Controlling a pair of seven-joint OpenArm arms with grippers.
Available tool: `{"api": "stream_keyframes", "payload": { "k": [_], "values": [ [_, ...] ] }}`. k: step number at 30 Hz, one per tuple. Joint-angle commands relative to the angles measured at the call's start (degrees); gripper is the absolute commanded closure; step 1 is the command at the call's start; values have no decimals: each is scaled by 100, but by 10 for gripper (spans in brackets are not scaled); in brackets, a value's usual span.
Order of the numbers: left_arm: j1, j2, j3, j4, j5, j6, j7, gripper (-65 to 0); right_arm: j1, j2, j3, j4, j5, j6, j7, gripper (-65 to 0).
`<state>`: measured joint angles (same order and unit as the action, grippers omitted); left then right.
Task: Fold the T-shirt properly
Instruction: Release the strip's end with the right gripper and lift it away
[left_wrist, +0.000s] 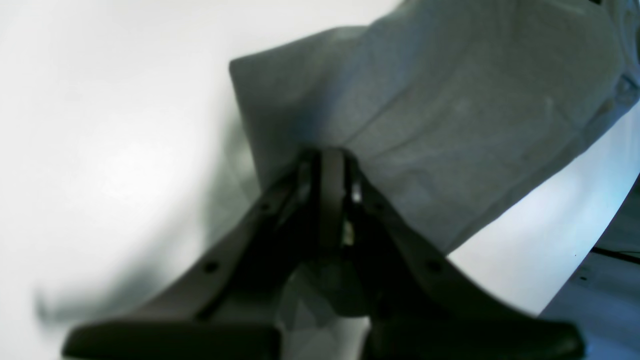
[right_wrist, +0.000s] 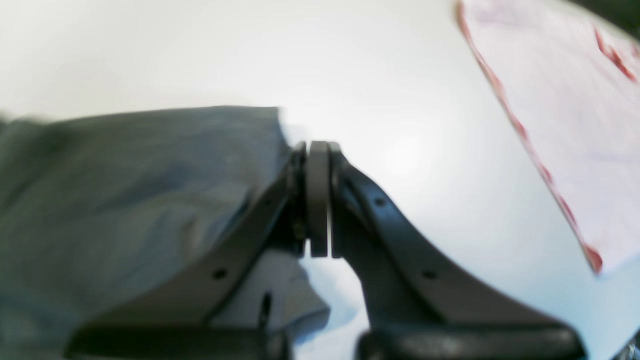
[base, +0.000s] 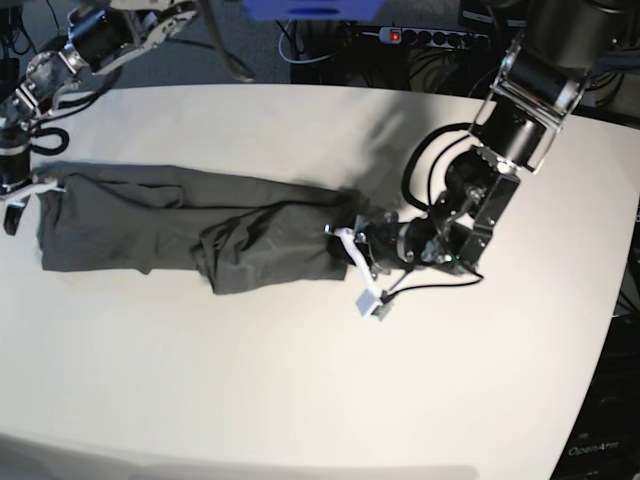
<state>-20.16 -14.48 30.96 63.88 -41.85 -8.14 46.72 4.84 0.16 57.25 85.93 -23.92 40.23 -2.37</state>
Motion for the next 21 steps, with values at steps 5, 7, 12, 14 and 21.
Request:
{"api": "stream_keyframes", "payload": {
  "k": [5,7,12,14,21],
  "values": [
    [43,-148,12,-62,637,335,405,-20,821,419,11,123,85,-23,-1561,-1],
    [43,-148,12,-62,637,335,405,-20,1041,498,-7,220,76,-23,-2220,-1],
    [43,-148,12,-89,637,335,405,-20,1138,542,-429,633,76,-23,-3635,-1],
    [43,-148,12,-89,637,335,405,-20,1155,542,-605,765,85,-23,-4198,-1],
    [43,-148,12,-89,637,335,405,-20,1744,770,-947,774,410,-23,-5974,-1]
  ]
}}
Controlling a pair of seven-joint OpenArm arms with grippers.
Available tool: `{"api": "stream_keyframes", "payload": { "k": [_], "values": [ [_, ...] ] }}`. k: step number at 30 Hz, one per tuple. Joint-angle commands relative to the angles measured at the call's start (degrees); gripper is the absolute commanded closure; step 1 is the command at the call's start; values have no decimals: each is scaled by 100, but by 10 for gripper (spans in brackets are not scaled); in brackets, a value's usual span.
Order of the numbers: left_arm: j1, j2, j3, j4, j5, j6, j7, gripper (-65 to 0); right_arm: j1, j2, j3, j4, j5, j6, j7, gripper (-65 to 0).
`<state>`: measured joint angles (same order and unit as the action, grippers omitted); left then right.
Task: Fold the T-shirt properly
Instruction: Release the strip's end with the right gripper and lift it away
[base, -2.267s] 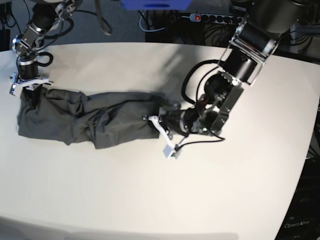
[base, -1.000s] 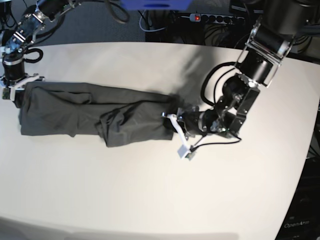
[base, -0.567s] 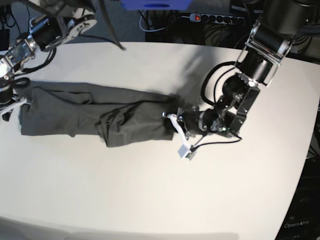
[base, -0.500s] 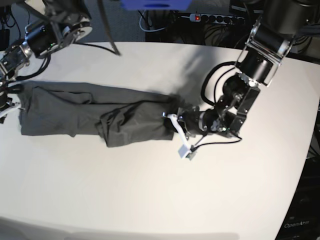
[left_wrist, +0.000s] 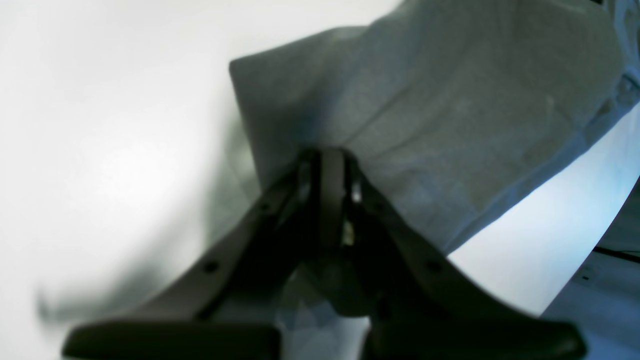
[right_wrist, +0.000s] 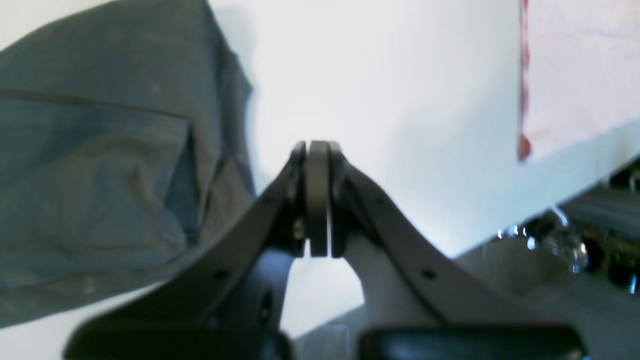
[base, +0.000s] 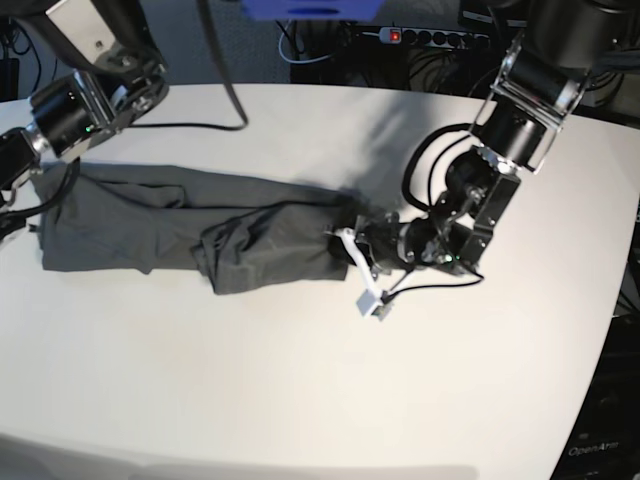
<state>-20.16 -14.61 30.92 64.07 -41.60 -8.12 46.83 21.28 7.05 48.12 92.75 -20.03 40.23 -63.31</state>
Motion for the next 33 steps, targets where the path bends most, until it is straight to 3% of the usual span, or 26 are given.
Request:
{"api": "stream_keyframes", "payload": {
  "k": [1,6,10,13,16,22,27,33],
  "values": [
    [43,-134,16,-108,613,333,394,-20,145,161,-34,83,258,-23,-117,-3],
    [43,-134,16,-108,613,333,394,-20,268,451,-245,-5,1304,-23,-1058,-4],
    [43,-134,16,-108,613,333,394,-20,303,785,-368,-840,2377,-23,-1427,-4],
    [113,-134,16,-100,613,333,394,-20,303,1067,-368,-1737,3106,-23,-1401,-6],
    [122,-134,16,-108,613,333,394,-20,312,1330,-491,-2308,3432,-23,-1357,-7],
    [104,-134,16,-108,613,333,394,-20,259,1735,-843,-2484,4170,-23,-1322,-29],
    [113,-134,16,-108,613,333,385,-20,-22,1840,-851,-2493,5120,-23,-1419,-125],
    [131,-152,16,-82,613,333,394,-20,-119,1875,-1229,-2493,5357,-23,-1366,-157]
  ]
}}
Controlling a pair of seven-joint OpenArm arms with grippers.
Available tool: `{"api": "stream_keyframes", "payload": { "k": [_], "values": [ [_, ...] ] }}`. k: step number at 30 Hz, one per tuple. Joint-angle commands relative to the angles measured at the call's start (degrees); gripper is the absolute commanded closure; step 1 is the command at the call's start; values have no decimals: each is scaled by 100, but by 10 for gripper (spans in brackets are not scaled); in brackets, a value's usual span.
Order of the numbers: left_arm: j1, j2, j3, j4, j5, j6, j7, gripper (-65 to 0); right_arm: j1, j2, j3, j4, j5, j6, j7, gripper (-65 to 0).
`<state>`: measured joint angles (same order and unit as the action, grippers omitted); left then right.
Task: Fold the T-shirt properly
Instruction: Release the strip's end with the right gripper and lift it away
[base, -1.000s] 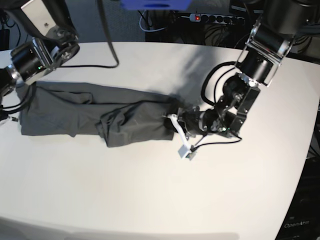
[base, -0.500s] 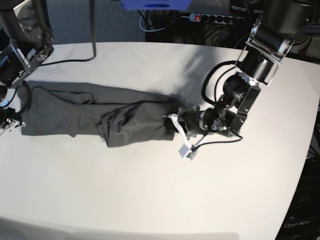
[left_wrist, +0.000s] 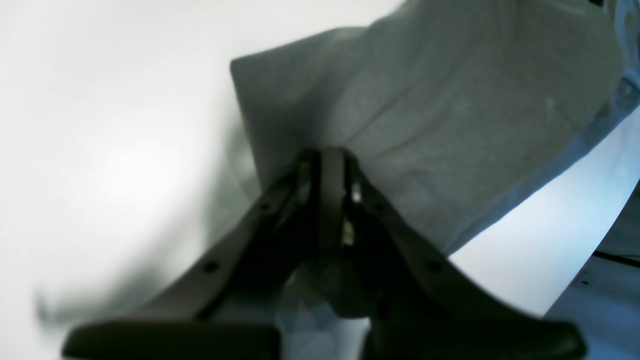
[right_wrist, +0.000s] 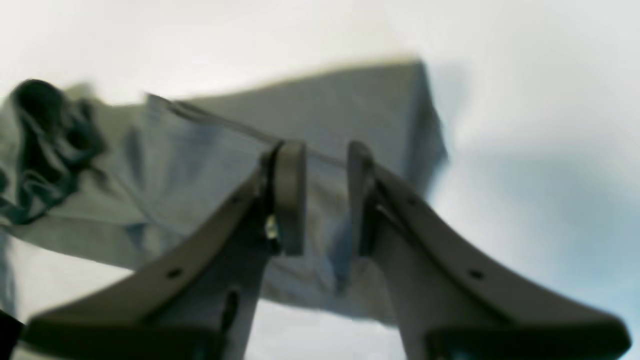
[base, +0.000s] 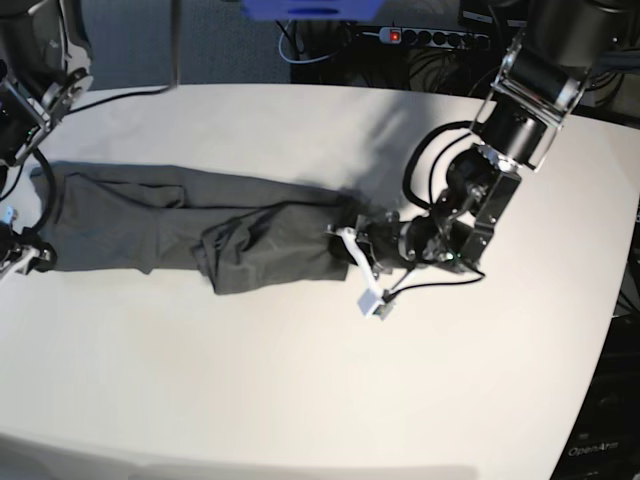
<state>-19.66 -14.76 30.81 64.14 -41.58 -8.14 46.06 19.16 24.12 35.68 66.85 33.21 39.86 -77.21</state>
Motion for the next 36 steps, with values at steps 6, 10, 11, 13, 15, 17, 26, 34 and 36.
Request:
{"api": "stream_keyframes", "payload": {
  "k": [6,10,11,13,15,17,26,34,36],
  "values": [
    [159,-242,-43,-80,602,335,444,-20,49,247,-109,-78,-11,14,306,-157],
    [291,-251,-272,-80,602,335,453,-20,58,502,-118,-808,-11,14,622,-157],
    [291,-260,-290,-80,629,335,453,-20,58,546,-135,-984,-11,14,772,-157],
    [300,-304,-281,-80,620,335,435,-20,58,625,-135,-1256,-11,14,956,-157],
    [309,-365,-281,-80,611,335,435,-20,49,661,-162,-1415,-11,14,1044,-157],
    [309,-383,-281,-80,646,335,462,-20,40,669,-276,-1423,-11,14,1062,-157],
    [318,-849,-290,-106,655,-192,453,-20,49,643,-390,-1406,-2,14,1053,-157],
    [326,-849,-298,-124,664,-377,462,-20,49,414,-364,-1406,-2,14,1070,-162],
    [326,-840,-298,-124,664,-377,462,-20,49,344,-364,-1423,-2,14,1070,-205]
  ]
}}
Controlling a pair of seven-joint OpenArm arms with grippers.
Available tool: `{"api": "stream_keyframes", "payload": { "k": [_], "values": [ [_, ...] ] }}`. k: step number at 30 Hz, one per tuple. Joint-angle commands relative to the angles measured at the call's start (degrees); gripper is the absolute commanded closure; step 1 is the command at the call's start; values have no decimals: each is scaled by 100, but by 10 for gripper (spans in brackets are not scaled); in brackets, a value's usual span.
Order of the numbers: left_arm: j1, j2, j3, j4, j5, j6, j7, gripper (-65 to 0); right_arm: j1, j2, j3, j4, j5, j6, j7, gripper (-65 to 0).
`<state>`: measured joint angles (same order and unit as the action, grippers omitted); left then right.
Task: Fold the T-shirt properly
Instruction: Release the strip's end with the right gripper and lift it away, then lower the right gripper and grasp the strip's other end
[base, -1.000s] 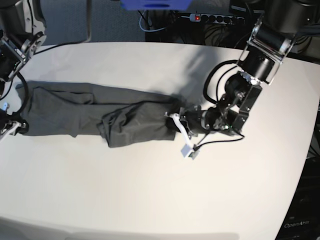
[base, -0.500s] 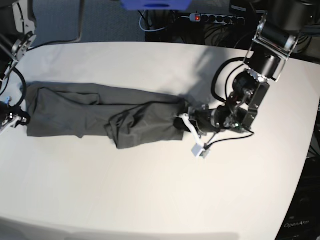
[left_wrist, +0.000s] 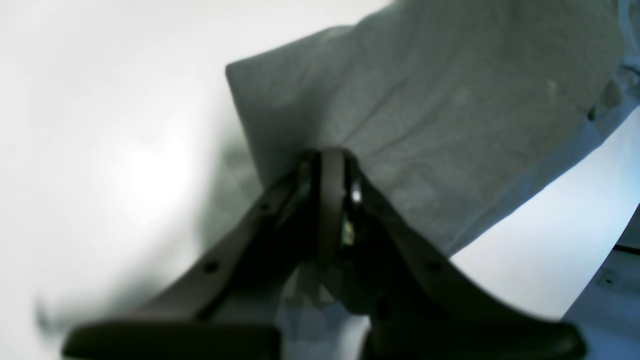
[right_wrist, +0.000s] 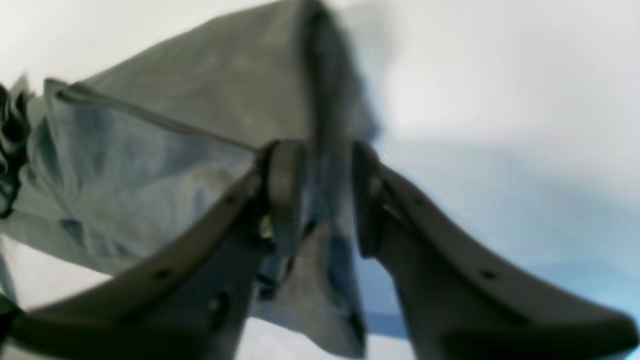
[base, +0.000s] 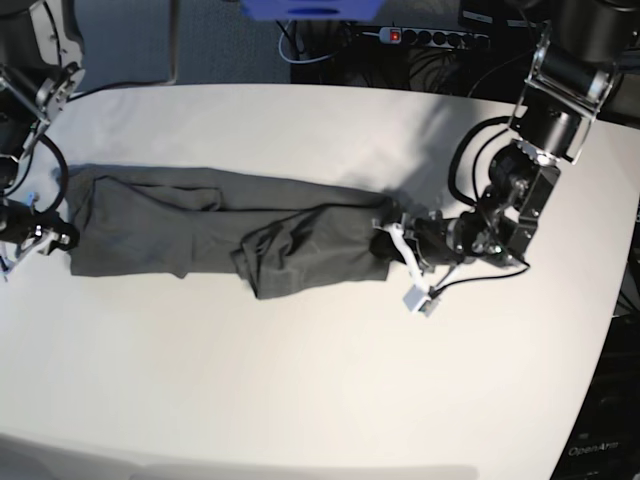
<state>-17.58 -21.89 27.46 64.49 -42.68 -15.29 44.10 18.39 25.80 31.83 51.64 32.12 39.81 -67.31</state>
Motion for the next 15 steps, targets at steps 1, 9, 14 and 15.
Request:
{"api": "stream_keyframes", "payload": {
  "k": [1,9,14,15],
  "values": [
    [119,-128,36,-150,773,338,658,-20,126,132,39,98,107,19,80,-236],
    [119,-136,36,-132,773,338,650,-20,-33,53,47,98,116,19,256,-367],
    [119,-136,36,-141,773,338,658,-20,-41,62,47,89,107,19,282,-367],
    [119,-136,36,-132,773,338,658,-20,-41,62,47,89,107,19,274,-367]
  ]
}}
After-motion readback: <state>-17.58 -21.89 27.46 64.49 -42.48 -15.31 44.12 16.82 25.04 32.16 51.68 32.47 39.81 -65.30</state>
